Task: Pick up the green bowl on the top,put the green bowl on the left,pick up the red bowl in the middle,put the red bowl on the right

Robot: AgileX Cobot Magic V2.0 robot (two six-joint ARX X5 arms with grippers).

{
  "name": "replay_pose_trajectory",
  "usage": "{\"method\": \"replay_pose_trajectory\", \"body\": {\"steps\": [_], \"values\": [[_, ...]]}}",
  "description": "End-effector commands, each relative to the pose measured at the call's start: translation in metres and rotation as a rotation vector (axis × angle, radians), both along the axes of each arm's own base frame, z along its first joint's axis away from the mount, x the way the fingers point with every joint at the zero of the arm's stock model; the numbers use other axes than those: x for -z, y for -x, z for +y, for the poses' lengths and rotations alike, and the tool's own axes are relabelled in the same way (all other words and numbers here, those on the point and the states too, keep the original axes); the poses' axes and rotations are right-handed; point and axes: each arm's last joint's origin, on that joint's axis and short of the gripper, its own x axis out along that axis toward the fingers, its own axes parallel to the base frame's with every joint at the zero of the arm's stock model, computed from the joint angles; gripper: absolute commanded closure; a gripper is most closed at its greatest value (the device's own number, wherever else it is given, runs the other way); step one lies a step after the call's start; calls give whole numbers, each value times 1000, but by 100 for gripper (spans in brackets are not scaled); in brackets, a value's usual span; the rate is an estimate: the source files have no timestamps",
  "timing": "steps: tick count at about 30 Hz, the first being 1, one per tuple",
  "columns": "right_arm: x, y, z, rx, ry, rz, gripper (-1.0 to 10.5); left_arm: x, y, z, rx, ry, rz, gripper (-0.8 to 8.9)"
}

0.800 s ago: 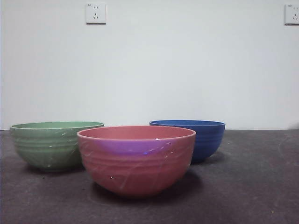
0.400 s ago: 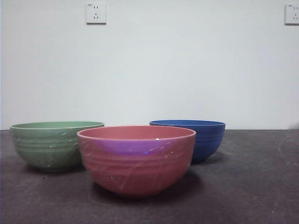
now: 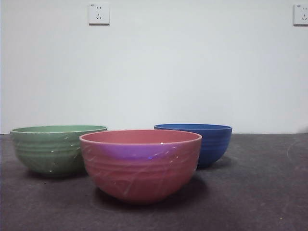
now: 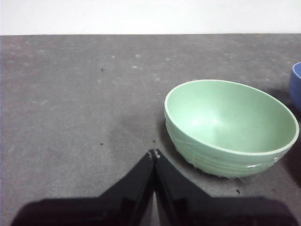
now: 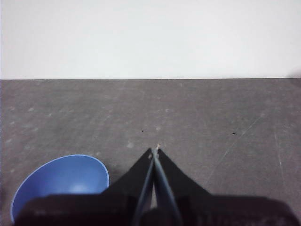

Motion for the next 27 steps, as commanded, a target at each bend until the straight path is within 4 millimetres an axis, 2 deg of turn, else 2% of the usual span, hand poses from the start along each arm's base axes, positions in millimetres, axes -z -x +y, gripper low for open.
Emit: {"method": "replay_pose_trajectory", "body": {"steps": [1, 10, 13, 16, 20, 27], "values": [[1, 0, 0, 4, -8, 1, 942, 5, 0, 0, 2, 6, 25, 817], [2, 0, 0, 1, -4, 3, 942, 5, 0, 0, 2, 6, 25, 817], [1, 17, -6, 42, 90, -5, 942, 5, 0, 0, 3, 6, 25, 817], [10, 38, -16, 88, 118, -17, 942, 5, 0, 0, 2, 6, 25, 817], [48, 54, -24, 56, 79, -43, 942, 5, 0, 0, 2, 6, 25, 817], [120, 48, -26, -18, 52, -48, 942, 5, 0, 0, 2, 6, 25, 817]]}}
